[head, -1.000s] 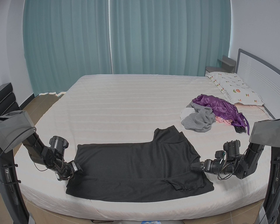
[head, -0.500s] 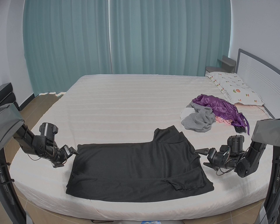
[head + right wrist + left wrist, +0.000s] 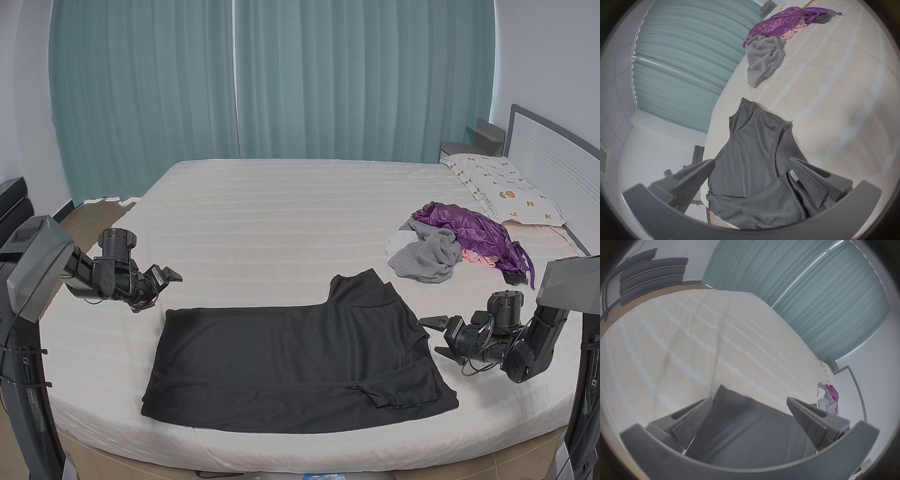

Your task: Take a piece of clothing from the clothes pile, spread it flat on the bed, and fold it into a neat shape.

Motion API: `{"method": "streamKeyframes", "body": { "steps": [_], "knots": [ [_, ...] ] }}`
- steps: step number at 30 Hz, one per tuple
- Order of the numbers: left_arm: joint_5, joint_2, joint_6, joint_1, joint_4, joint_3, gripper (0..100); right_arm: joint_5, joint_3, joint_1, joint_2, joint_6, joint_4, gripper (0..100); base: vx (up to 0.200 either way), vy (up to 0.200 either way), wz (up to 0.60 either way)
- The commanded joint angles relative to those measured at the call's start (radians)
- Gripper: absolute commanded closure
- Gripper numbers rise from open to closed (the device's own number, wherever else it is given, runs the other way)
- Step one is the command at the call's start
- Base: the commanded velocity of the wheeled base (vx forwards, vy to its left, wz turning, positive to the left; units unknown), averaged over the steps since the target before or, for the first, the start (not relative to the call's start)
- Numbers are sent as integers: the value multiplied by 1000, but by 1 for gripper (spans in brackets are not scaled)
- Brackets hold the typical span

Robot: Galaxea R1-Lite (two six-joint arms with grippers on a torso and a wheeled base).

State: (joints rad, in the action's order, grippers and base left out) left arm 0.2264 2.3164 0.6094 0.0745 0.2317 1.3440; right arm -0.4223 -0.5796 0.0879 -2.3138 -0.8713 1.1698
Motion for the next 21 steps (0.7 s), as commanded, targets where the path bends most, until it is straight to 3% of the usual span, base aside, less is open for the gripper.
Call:
{"method": "streamKeyframes", "body": {
  "steps": [1, 21],
  "knots": [
    [14, 204, -5, -21, 9, 173, 0, 0, 4, 3, -6, -2, 5, 0, 0, 0, 0],
    [-22, 285, -22, 1, 72, 214, 0, 4, 10, 7, -13, 3, 7, 0, 0, 0, 0]
  ]
}}
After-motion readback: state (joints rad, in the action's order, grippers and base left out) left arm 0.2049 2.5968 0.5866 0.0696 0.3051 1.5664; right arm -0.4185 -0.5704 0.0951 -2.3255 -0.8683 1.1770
